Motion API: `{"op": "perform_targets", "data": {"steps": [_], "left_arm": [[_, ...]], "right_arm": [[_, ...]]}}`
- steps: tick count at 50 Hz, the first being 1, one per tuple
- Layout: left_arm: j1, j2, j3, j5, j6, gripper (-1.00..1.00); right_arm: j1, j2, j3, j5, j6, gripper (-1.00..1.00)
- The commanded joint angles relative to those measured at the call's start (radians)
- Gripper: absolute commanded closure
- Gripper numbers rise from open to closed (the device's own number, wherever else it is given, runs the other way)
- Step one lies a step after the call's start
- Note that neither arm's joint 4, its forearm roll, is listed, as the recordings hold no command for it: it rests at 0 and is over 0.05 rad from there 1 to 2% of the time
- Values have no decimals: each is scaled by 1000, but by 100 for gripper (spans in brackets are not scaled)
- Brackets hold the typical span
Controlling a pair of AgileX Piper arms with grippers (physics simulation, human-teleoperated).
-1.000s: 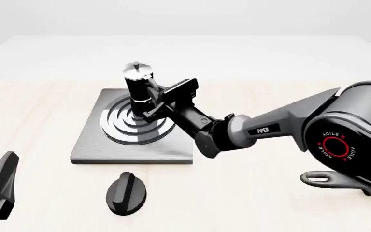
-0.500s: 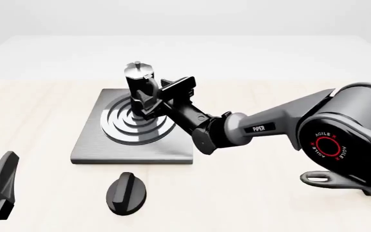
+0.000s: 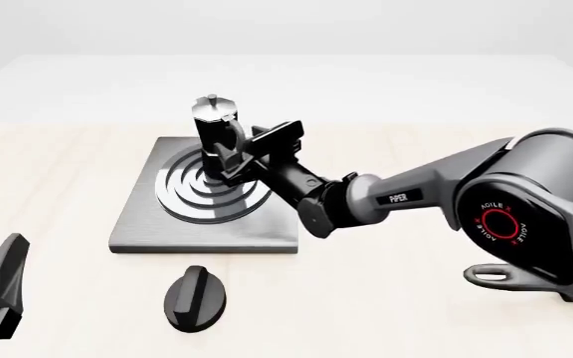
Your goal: Put the moka pot on the stove.
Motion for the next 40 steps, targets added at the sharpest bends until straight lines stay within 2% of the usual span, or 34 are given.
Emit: {"op": "perform_targets", "data": {"steps": [1,32,40], "left_arm": [[0,0,0,0,0,-100],[0,0,0,0,0,-100],[0,0,0,0,0,-100]], "right_arm": [[-5,-28,31,-2,-3,-100],[-18,-127,149,-17,12,-100],[-2,-182,211,-33,15,-100]]}}
